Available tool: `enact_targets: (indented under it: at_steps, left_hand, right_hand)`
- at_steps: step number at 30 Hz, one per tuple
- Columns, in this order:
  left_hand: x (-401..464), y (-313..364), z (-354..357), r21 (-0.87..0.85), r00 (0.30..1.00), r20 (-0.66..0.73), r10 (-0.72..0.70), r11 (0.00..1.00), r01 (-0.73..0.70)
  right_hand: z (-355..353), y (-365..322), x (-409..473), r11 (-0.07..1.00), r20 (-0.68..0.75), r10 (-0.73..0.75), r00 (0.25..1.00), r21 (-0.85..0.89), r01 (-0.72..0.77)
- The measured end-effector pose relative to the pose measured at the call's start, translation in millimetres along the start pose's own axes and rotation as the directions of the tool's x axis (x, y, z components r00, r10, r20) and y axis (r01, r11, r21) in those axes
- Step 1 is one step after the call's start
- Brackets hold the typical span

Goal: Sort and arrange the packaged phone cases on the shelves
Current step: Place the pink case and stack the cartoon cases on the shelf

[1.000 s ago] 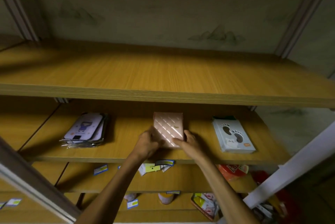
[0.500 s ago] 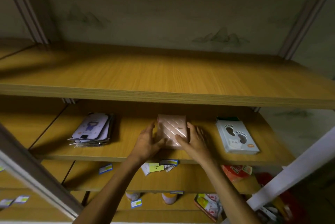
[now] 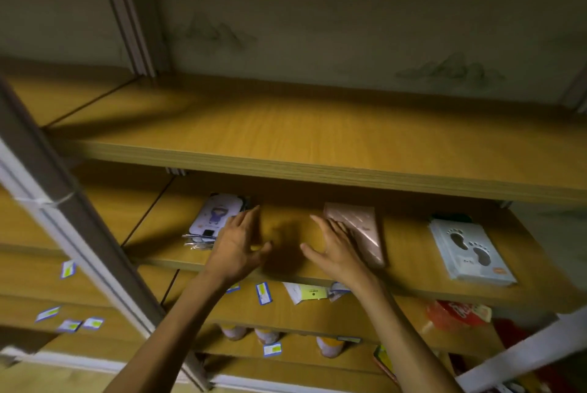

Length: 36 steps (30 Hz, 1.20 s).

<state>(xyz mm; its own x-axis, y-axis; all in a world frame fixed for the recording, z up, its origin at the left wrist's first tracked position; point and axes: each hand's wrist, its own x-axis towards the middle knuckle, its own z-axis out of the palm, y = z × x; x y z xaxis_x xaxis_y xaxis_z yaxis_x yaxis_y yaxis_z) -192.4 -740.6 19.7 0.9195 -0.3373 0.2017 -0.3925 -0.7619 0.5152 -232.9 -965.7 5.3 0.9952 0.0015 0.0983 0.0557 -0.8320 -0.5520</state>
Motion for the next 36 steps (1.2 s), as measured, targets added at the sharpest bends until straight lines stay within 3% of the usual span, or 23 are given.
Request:
enact_targets:
  at_steps: [3,11,14,22,27,31,36]
  left_hand:
    - [0.6,-26.9,-25.5,0.032,0.999,-0.038,0.024,0.999,-0.023]
    - [-2.2,-103.4,-73.7,0.013,0.998,0.043,0.041,0.999,-0.041]
    - [-1.6,-124.4,-74.2,-0.070,0.999,0.054,0.003,0.998,0.001]
    - [11.7,-138.1,-60.7,-0.237,0.963,0.249,-0.107,0.957,0.167]
    - [17.2,-133.6,-49.6,-0.394,0.958,0.285,-0.026,0.908,0.142]
    - [14.8,-131.1,-43.4,-0.569,0.953,0.291,-0.083,0.786,0.242]
    - [12.7,-126.7,-40.6,-0.655,0.953,0.278,-0.121,0.701,0.281]
  right_hand:
    - [14.6,-23.9,9.8,1.000,-0.030,0.002,1.000,0.003,-0.002]
    - [62.3,-93.5,30.2,0.995,-0.078,0.089,0.993,0.040,-0.086]
    - [79.2,-109.0,34.7,0.973,0.000,0.187,0.982,0.140,-0.185]
    - [104.2,-126.7,58.0,0.822,0.152,0.422,0.894,0.352,-0.448]
    - [117.1,-127.3,66.0,0.813,0.175,0.422,0.889,0.362,-0.457]
    - [120.0,-128.6,65.7,0.717,0.205,0.395,0.895,0.540,-0.440]
    - [118.3,-130.4,61.5,0.663,0.179,0.352,0.919,0.645,-0.380]
